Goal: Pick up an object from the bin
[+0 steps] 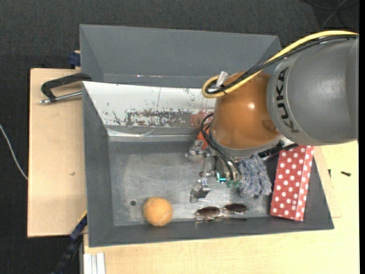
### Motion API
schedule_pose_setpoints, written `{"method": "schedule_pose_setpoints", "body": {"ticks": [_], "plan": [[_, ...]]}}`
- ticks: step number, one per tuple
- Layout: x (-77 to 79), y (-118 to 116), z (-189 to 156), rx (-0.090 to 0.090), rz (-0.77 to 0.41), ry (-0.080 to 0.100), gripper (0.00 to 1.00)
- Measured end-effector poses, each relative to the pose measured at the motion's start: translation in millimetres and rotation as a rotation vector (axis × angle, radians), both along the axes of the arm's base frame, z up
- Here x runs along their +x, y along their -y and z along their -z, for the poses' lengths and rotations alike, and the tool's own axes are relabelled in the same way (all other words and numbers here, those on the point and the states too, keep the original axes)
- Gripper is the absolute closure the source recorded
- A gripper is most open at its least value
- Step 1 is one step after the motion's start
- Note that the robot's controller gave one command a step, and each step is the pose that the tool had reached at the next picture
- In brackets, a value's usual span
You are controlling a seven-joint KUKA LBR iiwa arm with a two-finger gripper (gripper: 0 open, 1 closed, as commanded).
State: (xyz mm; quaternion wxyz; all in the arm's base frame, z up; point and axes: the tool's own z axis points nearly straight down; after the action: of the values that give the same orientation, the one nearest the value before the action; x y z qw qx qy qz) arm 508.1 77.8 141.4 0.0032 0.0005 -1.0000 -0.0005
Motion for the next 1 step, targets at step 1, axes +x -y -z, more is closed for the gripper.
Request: {"method": "schedule_pose_setpoints", "body": {"ticks": [1], "plan": [[1.9,0.3,-3.5,0.001,0.001,0.007,0.0]]}}
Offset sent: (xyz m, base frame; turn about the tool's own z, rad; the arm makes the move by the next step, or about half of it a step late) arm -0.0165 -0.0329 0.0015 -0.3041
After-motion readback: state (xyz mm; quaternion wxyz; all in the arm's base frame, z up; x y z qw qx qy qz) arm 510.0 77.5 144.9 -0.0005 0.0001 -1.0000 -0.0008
